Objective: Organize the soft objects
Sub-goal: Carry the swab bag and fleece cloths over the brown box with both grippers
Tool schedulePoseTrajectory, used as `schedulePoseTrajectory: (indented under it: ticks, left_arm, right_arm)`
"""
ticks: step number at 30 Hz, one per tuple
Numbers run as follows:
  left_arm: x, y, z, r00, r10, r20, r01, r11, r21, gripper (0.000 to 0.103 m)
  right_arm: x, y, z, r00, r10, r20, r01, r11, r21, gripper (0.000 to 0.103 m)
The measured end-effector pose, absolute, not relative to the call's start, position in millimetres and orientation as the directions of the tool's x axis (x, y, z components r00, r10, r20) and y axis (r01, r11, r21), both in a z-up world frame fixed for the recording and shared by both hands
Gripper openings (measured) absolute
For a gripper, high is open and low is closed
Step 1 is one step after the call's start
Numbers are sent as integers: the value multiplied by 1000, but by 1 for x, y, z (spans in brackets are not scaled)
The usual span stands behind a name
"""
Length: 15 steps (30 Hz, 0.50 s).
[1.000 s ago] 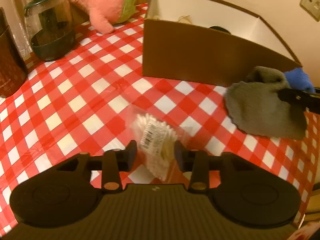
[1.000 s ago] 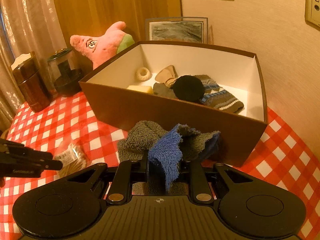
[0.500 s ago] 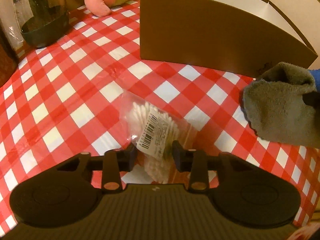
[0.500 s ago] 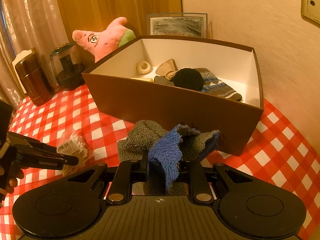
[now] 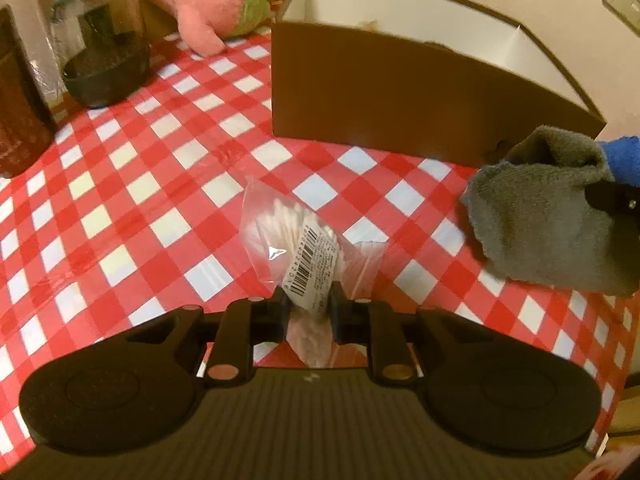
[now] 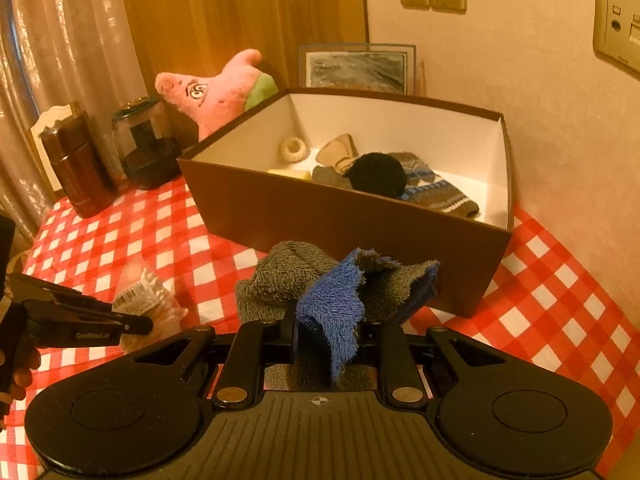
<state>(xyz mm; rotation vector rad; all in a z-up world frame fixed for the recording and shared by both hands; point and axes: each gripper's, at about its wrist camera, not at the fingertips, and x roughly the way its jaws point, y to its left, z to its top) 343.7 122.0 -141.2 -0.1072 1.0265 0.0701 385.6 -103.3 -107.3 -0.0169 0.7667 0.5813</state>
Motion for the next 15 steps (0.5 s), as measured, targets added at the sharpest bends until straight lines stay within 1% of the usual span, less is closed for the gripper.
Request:
schedulePoseTrajectory:
  ticks: [15]
  left_arm:
    - [314, 114, -74, 626, 59, -778, -139, 990, -37, 17]
  right_arm:
    - [362, -117, -78, 600, 528, -600, -529, 825, 197, 19]
